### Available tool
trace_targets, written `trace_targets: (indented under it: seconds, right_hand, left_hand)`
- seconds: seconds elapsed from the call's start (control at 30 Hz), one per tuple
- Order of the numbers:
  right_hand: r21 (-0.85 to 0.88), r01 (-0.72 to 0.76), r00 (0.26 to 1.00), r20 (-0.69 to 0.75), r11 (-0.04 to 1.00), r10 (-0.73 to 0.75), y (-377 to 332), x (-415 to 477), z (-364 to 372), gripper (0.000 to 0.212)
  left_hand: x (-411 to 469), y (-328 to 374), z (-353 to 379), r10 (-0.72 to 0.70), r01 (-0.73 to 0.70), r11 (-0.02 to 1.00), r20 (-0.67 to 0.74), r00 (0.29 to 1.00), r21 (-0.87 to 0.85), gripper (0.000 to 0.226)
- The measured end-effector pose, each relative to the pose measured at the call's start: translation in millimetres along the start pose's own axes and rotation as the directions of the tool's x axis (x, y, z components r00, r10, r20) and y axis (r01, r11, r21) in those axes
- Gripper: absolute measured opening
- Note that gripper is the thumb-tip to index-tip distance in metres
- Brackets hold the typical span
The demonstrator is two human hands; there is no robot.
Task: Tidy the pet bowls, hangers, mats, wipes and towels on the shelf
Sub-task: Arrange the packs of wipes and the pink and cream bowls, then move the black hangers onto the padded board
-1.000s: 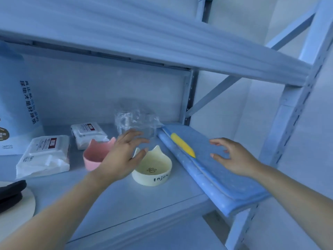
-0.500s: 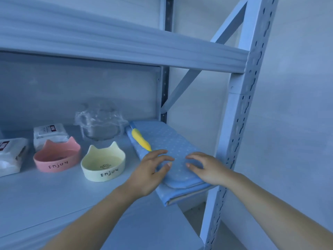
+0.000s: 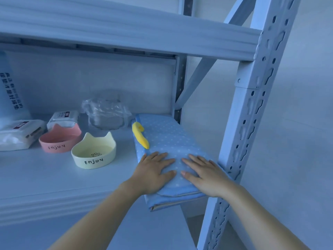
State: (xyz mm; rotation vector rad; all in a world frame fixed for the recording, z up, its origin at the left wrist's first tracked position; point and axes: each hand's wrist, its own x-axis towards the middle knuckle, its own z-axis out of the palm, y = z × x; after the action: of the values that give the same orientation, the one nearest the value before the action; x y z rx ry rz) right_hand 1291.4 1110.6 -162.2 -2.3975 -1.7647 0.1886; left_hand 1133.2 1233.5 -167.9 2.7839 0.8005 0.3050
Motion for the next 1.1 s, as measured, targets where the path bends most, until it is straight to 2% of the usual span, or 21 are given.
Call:
trace_targets:
  seconds: [0.07,0.2,0.27,0.4,0.47,0.57,0.63,0.87,1.0,1.1]
  right_hand:
    - [0.008,0.010,1.000,-0.001,1.000,-0.010,5,0,0,0.059]
    - [0.018,0.032,0.999,-0.019,0.999,-0.032,9,1,2,0.059]
    - [0.030,0.044,0.998,-0.042,0.999,-0.042,10,0,3,0.059]
    - [0.052,0.067,0.995,-0.080,0.996,-0.063,11,-2,4,0.058]
    - [0.091,0.068,0.992,-0.109,0.993,-0.058,10,-2,1,0.058]
    - [0.224,0.068,0.977,-0.211,0.972,-0.020,5,0,-8,0.055]
    - [0.263,0.098,0.961,-0.277,0.960,-0.022,-5,2,-13,0.049]
    - [0.268,0.332,0.906,-0.356,0.904,-0.227,-92,19,-14,0.027]
    - [0.273,0.452,0.873,-0.334,0.849,-0.357,-168,36,0,0.020]
    - [0.285,0.528,0.844,-0.286,0.800,-0.454,-231,51,15,0.022]
  left_hand:
    - [1,4,3,-0.026,0.026,1.000,-0.018,0.999,-0.017,0.065]
    - [2,4,8,-0.035,0.030,0.998,-0.087,0.996,-0.051,0.089]
    - [1,5,9,-0.034,0.030,0.999,-0.106,0.994,-0.046,0.088]
    - [-5,9,9,-0.034,0.025,0.997,-0.135,0.990,-0.068,0.070]
    - [-8,9,8,-0.032,0.002,0.987,-0.184,0.982,-0.159,0.059]
    - [-16,6,4,-0.070,-0.043,0.922,-0.274,0.959,-0.384,0.035]
    - [-25,1,-2,-0.089,-0.050,0.913,-0.316,0.945,-0.405,0.026]
    - [-77,-51,-33,-0.168,0.033,0.945,-0.396,0.903,-0.324,0.028]
    - [-126,-100,-56,-0.247,0.104,0.940,-0.442,0.862,-0.324,0.025]
    - [-171,-139,-77,-0.329,0.207,0.931,-0.441,0.835,-0.302,0.027]
